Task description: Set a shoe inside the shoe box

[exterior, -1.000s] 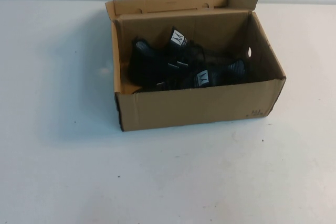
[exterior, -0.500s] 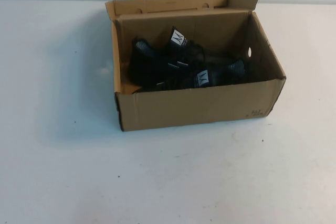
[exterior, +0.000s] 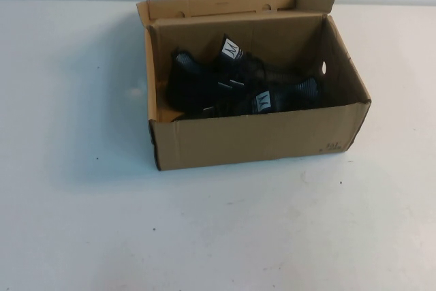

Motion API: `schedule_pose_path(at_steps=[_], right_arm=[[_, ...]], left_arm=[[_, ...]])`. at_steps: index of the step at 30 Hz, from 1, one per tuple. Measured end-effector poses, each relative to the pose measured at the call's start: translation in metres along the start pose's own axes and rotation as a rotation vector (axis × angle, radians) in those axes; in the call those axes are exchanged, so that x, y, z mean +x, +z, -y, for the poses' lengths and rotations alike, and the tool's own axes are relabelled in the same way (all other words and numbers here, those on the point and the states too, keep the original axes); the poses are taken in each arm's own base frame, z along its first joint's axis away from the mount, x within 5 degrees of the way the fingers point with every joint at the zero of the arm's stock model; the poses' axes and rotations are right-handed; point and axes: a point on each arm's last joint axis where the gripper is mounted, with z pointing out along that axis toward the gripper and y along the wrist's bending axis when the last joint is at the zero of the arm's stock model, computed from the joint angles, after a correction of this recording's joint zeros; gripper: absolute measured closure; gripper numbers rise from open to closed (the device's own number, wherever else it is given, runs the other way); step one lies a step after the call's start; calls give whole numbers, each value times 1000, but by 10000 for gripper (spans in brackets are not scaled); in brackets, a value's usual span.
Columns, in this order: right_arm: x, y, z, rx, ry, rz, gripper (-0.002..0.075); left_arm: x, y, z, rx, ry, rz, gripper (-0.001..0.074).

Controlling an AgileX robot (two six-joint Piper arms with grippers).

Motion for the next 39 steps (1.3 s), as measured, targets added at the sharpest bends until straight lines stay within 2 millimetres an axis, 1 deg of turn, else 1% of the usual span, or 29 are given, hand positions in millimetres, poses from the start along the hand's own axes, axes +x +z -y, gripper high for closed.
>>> schedule_pose_path(at_steps=[28, 33, 36, 39], right_arm=[[1, 0, 0, -2, 0, -5, 742], [15, 4, 0, -5, 7, -50, 742], [32, 5, -1, -10, 13, -94, 742], [49, 2, -4, -24, 16, -128, 742]], left_arm=[[0, 0, 0, 0, 0, -1, 736], [0, 0, 0, 0, 0, -1, 736], [0, 0, 0, 0, 0, -1, 736], [0, 0, 0, 0, 0, -1, 736]])
